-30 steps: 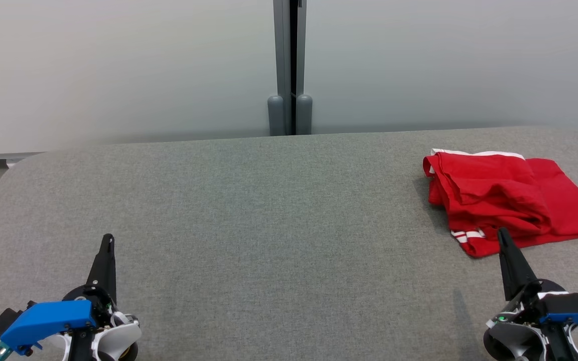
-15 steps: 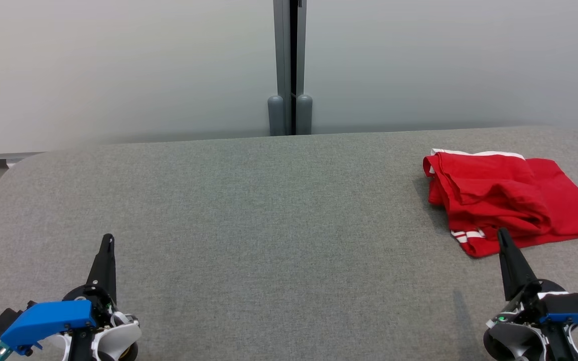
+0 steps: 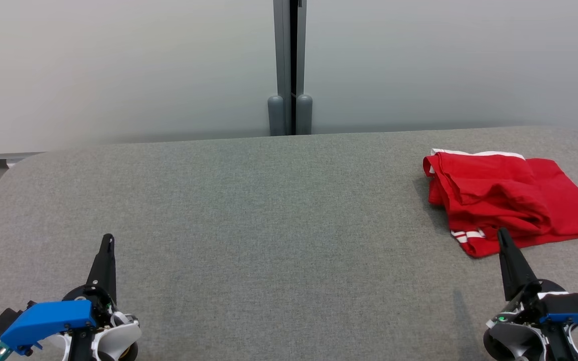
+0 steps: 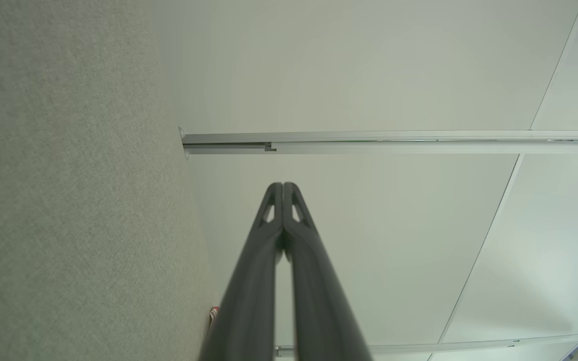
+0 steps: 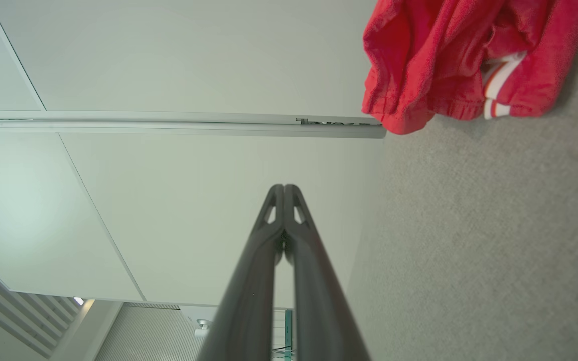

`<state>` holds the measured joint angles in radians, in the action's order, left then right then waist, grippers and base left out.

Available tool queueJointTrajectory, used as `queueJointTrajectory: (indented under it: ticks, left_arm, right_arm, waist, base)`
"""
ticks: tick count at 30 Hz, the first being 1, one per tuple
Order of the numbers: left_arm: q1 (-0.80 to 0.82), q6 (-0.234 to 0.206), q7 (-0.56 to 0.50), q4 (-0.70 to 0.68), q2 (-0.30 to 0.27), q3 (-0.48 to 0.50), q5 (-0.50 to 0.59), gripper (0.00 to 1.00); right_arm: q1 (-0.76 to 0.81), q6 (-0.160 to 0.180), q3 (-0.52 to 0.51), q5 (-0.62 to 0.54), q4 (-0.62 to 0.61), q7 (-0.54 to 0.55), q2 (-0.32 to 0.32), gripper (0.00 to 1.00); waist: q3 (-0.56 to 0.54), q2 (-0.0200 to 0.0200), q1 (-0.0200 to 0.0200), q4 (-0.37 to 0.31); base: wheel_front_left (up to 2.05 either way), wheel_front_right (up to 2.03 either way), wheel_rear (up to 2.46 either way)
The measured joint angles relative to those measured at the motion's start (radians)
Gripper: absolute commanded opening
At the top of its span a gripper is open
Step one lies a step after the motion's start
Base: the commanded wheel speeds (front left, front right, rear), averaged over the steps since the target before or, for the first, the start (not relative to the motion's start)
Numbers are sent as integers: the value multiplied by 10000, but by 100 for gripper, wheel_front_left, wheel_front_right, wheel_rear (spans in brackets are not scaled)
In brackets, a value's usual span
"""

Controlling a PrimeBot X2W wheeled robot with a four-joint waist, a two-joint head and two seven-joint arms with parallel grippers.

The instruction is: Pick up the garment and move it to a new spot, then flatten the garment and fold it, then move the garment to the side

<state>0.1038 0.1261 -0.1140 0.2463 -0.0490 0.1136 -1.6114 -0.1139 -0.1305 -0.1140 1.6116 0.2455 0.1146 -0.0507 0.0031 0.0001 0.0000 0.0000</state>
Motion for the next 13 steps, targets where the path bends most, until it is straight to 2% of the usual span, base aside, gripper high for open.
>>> queueJointTrajectory:
  ticks: [13]
  left_arm:
    - [1,0,0,0,0,0,0,0]
  right_arm:
    - [1,0,0,0,0,0,0,0]
  waist:
    - [0,0,0,0]
  base:
    - [0,0,0]
